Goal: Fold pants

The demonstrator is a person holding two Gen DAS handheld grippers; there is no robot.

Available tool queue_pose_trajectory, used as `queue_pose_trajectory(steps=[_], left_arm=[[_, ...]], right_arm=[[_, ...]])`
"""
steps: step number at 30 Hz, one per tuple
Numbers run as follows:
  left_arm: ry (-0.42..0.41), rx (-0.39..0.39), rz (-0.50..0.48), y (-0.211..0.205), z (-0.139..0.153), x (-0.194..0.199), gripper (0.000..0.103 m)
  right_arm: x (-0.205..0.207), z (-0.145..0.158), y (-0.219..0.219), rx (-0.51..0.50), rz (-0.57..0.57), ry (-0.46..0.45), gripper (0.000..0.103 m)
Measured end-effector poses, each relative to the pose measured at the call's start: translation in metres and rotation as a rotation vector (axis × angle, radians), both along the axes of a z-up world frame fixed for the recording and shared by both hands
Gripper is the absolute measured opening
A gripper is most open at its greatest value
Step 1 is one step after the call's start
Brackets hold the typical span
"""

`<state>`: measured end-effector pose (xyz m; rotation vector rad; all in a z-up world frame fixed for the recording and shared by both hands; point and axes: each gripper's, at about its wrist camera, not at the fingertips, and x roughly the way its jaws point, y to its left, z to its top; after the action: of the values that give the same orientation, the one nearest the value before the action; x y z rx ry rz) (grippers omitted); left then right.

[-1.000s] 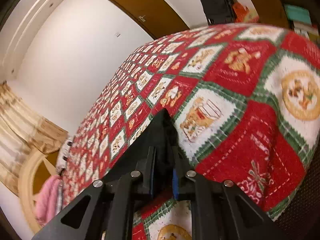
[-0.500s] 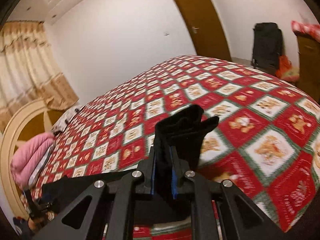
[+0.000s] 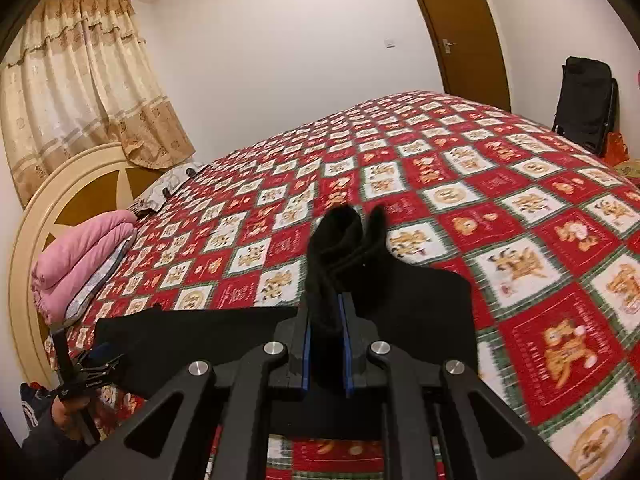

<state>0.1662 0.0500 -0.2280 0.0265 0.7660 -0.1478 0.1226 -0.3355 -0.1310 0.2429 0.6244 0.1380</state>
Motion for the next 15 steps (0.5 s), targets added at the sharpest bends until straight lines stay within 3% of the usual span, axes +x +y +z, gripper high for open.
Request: queue_pose_trajectory(steps=[15], left_arm=[[0.007, 0.002, 0.002, -0.001, -0.003, 0.0, 0.1]], right_arm=[[0.016, -0.025, 0.074, -0.049, 0.131, 0.043, 0.012]])
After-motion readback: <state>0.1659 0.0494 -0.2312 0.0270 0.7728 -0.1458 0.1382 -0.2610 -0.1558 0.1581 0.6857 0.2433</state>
